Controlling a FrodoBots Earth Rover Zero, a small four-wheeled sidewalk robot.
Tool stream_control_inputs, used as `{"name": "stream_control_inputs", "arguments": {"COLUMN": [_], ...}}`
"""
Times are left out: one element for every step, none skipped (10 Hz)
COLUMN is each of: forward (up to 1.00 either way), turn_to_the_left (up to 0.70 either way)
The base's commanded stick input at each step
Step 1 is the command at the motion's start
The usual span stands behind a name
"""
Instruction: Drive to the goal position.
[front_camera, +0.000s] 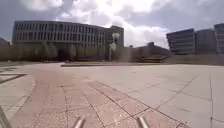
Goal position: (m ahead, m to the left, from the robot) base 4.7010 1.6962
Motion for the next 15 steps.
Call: {"name": "stream_control_inputs", "arguments": {"forward": [0.7,0.7,0.7,0.7,0.7,0.7,0.7,0.7,0.7,0.7,0.7,0.7,0.7,0.7,0.7], "turn_to_the_left": [0.0,0.0,0.0,0.0,0.0,0.0,0.0,0.0,0.0,0.0,0.0,0.09,0.35,0.35,0.35]}}
